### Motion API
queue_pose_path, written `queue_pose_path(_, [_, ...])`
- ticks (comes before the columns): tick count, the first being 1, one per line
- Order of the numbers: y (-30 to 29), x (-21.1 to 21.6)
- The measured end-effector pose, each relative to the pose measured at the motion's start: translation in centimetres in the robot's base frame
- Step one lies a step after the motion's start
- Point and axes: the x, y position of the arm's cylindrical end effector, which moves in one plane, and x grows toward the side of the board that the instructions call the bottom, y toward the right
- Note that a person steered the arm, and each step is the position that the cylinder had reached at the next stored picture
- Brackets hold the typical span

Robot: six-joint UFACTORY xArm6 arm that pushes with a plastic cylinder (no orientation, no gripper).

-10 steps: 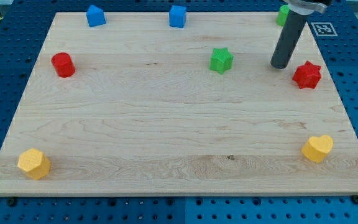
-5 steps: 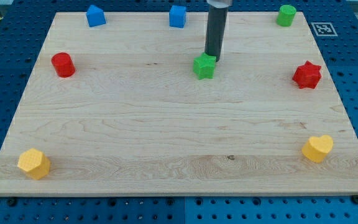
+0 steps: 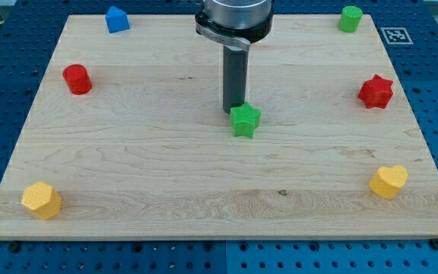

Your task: Move green star towards bottom center

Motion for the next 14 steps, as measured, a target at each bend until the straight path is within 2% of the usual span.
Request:
queue_pose_path(2, [1.1,0.5])
queue_pose_path(4, [1.7,5.7])
queue_pose_path(5, [3.3,6.3])
queue_pose_path(6, [9.7,5.4])
queue_pose_path(7, [11.2,6.5])
queue_pose_path(11, [3.4,10.4])
queue_pose_path(12, [3.3,8.6])
queue_pose_path(14, [-2.7,7.9])
